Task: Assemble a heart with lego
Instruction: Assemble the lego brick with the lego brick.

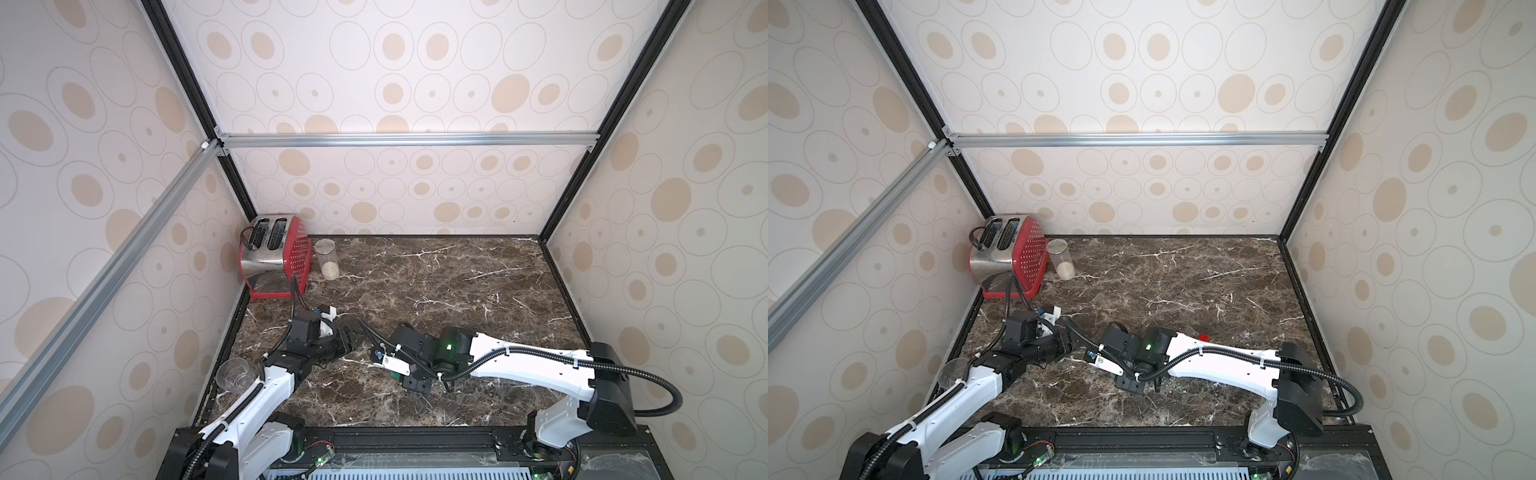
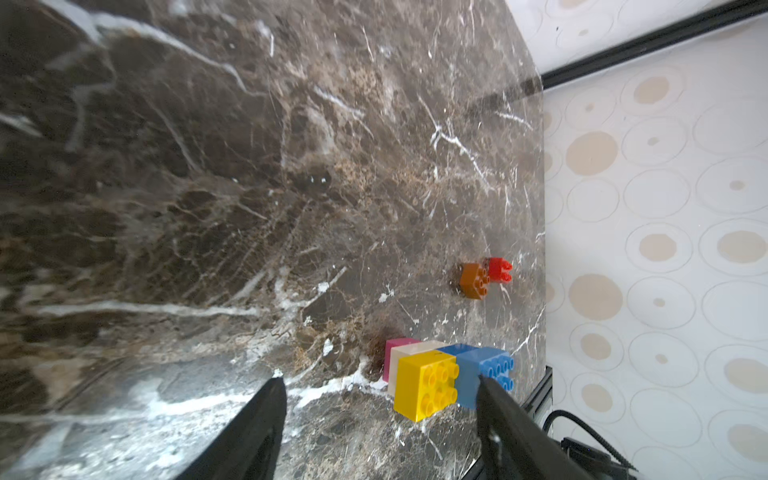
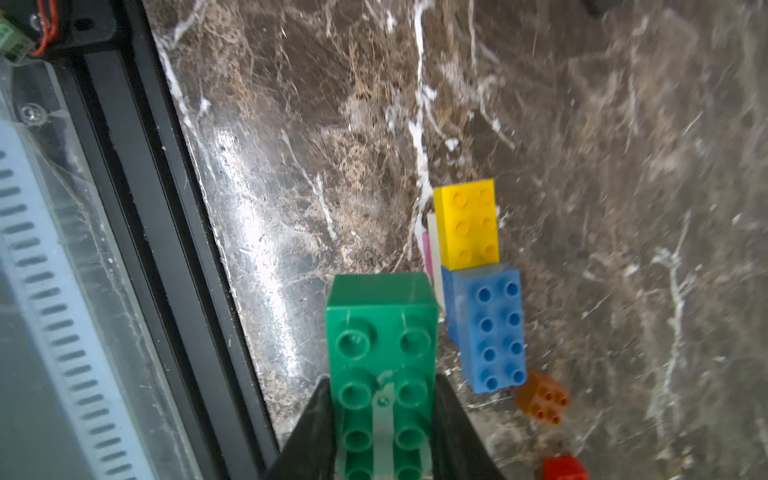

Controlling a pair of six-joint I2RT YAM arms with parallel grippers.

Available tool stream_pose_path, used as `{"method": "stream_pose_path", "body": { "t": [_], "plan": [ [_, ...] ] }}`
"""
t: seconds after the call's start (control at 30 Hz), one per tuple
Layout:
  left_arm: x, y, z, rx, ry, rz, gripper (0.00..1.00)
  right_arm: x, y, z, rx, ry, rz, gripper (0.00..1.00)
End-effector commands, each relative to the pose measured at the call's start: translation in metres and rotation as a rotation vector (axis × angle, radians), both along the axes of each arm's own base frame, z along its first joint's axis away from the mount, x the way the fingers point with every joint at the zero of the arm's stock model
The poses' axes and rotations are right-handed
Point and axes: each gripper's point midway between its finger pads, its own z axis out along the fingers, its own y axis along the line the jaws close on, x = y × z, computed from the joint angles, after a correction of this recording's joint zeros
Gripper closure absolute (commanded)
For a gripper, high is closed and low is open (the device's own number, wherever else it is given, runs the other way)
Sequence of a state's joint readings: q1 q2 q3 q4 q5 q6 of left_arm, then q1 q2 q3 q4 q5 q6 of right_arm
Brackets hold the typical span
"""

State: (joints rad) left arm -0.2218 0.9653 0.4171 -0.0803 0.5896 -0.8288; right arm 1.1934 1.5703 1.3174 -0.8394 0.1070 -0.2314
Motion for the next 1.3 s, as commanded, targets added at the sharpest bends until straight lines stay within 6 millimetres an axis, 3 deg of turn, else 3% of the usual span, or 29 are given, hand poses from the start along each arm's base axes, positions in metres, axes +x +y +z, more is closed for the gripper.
{"method": "stream_pose_path", "body": {
  "t": [0.0,0.37,0.7,1.07,1.27],
  "plan": [
    [-0.002,0.006,0.001,-0.034,0.026,0.041,0.28,0.017,0.002,-0.002,-0.091,-0.035,0.13,0.79],
    [-0.004,0.008,-0.004,-0.029,0.032,0.046,0.27,0.045,0.031,-0.024,-0.14,0.078,0.201,0.79],
    [-0.007,0.01,-0.01,-0.015,0.045,0.046,0.27,0.059,0.025,-0.046,-0.202,0.124,0.116,0.79],
    [-0.007,0.01,-0.012,-0.009,0.05,0.041,0.27,0.069,0.028,-0.05,-0.177,0.103,0.035,0.79],
    [-0.008,0.01,-0.012,-0.006,0.05,0.038,0.27,0.064,0.033,-0.054,-0.157,0.121,0.077,0.8]
  ]
}}
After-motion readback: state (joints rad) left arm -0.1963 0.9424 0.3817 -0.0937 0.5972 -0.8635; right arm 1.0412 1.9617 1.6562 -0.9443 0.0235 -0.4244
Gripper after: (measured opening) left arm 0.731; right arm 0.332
